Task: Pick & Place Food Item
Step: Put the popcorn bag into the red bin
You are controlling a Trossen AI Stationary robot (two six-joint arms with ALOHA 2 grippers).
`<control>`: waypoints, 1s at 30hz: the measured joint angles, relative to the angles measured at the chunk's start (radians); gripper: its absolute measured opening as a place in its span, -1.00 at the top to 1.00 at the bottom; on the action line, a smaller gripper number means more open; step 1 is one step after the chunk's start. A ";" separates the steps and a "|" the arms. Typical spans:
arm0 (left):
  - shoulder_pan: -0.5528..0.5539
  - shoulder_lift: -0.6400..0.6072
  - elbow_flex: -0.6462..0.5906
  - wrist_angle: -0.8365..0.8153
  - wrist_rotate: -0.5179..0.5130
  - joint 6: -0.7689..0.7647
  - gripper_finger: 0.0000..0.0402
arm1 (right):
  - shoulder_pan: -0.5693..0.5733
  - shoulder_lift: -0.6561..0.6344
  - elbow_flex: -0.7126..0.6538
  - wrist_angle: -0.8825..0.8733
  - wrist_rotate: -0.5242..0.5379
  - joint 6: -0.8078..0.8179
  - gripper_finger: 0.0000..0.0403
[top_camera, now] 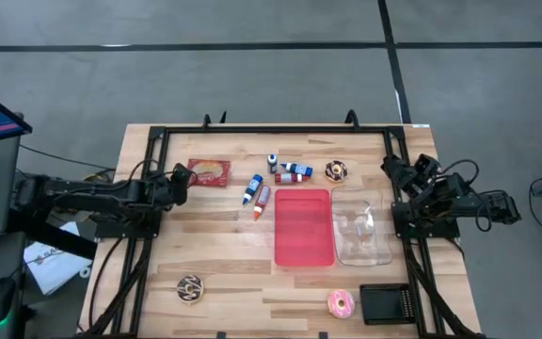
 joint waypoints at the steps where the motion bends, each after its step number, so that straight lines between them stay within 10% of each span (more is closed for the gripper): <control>1: 0.020 0.013 -0.008 0.009 0.013 0.002 0.40 | 0.002 0.000 0.000 0.000 0.000 0.000 0.75; 10: 0.079 0.187 -0.019 0.159 0.088 0.035 0.52 | 0.004 0.000 0.000 -0.008 0.006 0.037 0.72; 30: 0.144 0.542 -0.015 0.473 0.096 0.022 0.14 | 0.004 0.000 0.000 -0.038 0.068 0.075 0.21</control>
